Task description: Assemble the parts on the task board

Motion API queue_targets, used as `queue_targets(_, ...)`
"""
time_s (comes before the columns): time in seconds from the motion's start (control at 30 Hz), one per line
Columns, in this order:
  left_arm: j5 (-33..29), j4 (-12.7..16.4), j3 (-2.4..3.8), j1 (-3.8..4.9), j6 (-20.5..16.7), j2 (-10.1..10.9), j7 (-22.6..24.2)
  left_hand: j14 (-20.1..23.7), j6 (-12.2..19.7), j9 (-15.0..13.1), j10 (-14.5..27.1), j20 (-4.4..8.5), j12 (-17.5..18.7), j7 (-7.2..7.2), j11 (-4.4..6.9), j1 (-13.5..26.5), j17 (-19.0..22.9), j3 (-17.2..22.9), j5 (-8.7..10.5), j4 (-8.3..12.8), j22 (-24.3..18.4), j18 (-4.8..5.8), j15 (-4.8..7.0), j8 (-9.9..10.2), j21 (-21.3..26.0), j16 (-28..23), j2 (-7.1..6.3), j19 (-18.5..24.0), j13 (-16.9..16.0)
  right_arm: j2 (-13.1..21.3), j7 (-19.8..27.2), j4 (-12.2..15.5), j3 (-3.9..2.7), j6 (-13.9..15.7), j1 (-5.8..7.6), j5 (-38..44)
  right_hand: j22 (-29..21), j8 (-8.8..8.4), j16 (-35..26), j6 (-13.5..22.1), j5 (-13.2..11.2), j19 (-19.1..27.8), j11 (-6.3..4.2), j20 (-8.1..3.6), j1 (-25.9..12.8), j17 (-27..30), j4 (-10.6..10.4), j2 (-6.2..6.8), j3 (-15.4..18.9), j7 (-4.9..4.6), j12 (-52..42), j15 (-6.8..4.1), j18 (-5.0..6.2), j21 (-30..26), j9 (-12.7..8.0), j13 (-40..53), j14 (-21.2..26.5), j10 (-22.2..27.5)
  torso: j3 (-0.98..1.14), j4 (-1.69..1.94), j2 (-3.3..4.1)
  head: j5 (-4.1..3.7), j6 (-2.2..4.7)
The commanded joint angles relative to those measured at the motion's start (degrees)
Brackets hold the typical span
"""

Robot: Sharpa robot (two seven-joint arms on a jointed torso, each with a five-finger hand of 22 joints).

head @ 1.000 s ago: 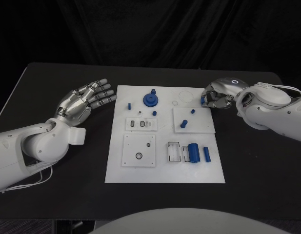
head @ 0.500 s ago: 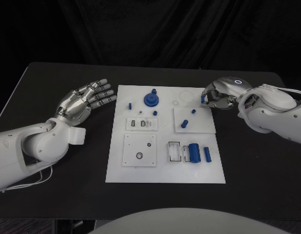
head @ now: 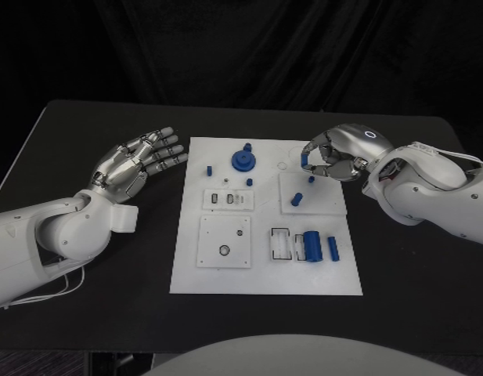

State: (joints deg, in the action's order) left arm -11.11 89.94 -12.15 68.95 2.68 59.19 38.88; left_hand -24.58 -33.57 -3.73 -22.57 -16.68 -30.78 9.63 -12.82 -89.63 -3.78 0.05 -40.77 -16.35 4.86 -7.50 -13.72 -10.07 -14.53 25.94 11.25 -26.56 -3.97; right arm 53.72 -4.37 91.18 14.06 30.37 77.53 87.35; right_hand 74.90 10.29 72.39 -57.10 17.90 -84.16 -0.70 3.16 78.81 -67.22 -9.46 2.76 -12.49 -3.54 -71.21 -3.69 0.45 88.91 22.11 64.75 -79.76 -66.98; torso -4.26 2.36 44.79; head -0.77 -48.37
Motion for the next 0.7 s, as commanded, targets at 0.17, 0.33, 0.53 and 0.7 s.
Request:
queue_targets(0.17,-0.16,0.12,0.05,-0.07,0.83,-0.21,0.50,0.35,0.30,-0.03,0.17,0.06,-0.31,0.41,-0.20,0.14,-0.04,0.27,0.38,0.02,-0.09,0.87,-0.18,0.20,0.11,0.18,-0.41,0.14,0.05,-1.68,3.60,3.43,-0.03,2.15,-0.02,-5.06,14.85,0.47,0.61,-0.66,1.15,-5.40,-0.02,-0.40,0.62,-0.57,0.12,-0.17,-0.44,-0.15,-0.58,-0.03,-0.27,0.46,2.62,0.58,-0.60,-0.80,0.01,-0.04,0.01,-0.46,-0.31)
queue_targets(0.33,-0.16,0.11,0.05,-0.07,0.86,-0.37,0.43,0.35,0.30,-0.03,0.17,0.06,-0.31,0.41,-0.20,0.14,-0.04,0.27,0.38,0.02,-0.09,0.87,-0.18,0.20,0.11,0.18,-0.41,0.14,0.05,-3.64,4.60,3.84,-0.02,1.52,-0.41,-5.51,14.87,0.59,0.66,-0.87,1.31,-5.43,-0.02,-0.39,0.67,-0.63,0.18,-0.16,-0.49,-0.12,-0.62,-0.02,-0.28,0.51,2.82,0.63,-0.63,-0.83,-0.01,-0.10,-0.01,-0.67,-0.26)
queue_targets(0.53,-0.16,0.31,0.05,-0.07,0.66,-0.29,0.30,0.37,0.13,-0.05,0.16,0.06,-0.33,0.41,-0.20,0.20,-0.04,0.37,0.39,0.02,-0.10,0.87,-0.18,0.14,0.11,0.21,-0.45,0.15,0.05,-6.34,5.28,2.72,-0.02,0.73,-1.56,-5.68,14.84,0.74,0.59,-1.12,1.64,-5.38,-0.02,-0.39,0.82,-0.56,0.34,-0.12,-0.61,-0.13,-0.51,-0.02,-0.26,0.43,3.12,0.49,-0.58,-0.66,-0.02,-0.05,-0.02,-0.74,-0.32)
queue_targets(0.7,-0.16,0.41,0.05,-0.07,0.49,-0.24,0.25,0.37,0.06,-0.06,0.16,0.06,-0.34,0.40,-0.20,0.22,-0.04,0.38,0.39,0.01,-0.10,0.87,-0.18,0.12,0.11,0.22,-0.47,0.15,0.05,-8.31,5.52,1.56,-0.02,0.65,-2.63,-5.71,14.82,0.77,0.53,-1.17,1.97,-5.35,0.02,-0.38,0.93,-0.49,0.46,-0.06,-0.72,-0.21,-0.45,0.00,-0.25,0.39,3.32,0.43,-0.52,-0.55,-0.03,0.05,-0.01,-0.85,-0.27)
